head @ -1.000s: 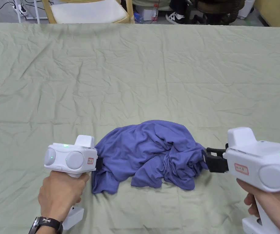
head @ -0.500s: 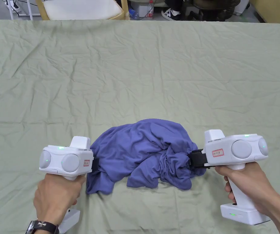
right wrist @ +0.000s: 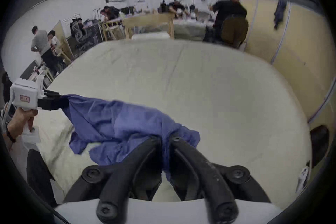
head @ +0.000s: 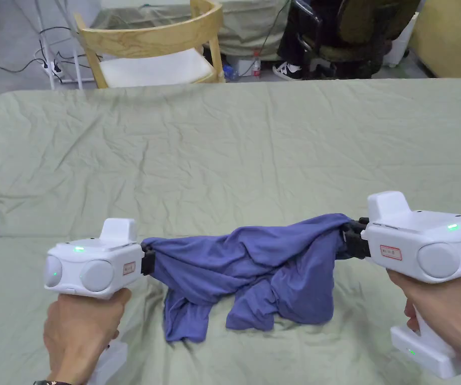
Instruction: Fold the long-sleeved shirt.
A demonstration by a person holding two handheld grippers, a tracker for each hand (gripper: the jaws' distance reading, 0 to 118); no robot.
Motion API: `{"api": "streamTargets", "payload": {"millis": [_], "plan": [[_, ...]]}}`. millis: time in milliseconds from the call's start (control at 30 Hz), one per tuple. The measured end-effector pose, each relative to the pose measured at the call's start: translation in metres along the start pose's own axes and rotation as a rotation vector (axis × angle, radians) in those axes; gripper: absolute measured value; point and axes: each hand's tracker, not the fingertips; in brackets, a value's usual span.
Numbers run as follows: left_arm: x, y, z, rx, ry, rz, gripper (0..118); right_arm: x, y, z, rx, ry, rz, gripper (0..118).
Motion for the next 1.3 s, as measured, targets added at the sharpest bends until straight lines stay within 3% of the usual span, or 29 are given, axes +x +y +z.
{"api": "streamTargets", "payload": {"millis": [100, 267, 600, 800, 1033, 1300], "plan": [[-0.003, 0.029, 0.048, 0.099, 0.010, -0.009, 9, 0.000, 0.029, 0.044, 0.107, -0.003, -0.015, 9], [-0.011, 0.076, 0.127, 0.273, 0.027, -0.025, 9, -0.011, 0.079, 0.122, 0.269, -0.033, 0.061, 9], [-0.042, 0.207, 0.295, 0.570, 0.047, -0.026, 9, -0.011, 0.206, 0.265, 0.562, -0.102, 0.090, 9], [-0.052, 0.266, 0.378, 0.728, 0.002, 0.036, 9, -0.004, 0.282, 0.341, 0.709, -0.124, 0.043, 10], [-0.040, 0.321, 0.438, 0.805, -0.002, 0.008, 9, 0.000, 0.346, 0.407, 0.798, -0.168, 0.035, 10], [-0.036, 0.348, 0.442, 0.853, -0.005, 0.018, 9, 0.011, 0.372, 0.409, 0.808, -0.200, 0.039, 10]]}}
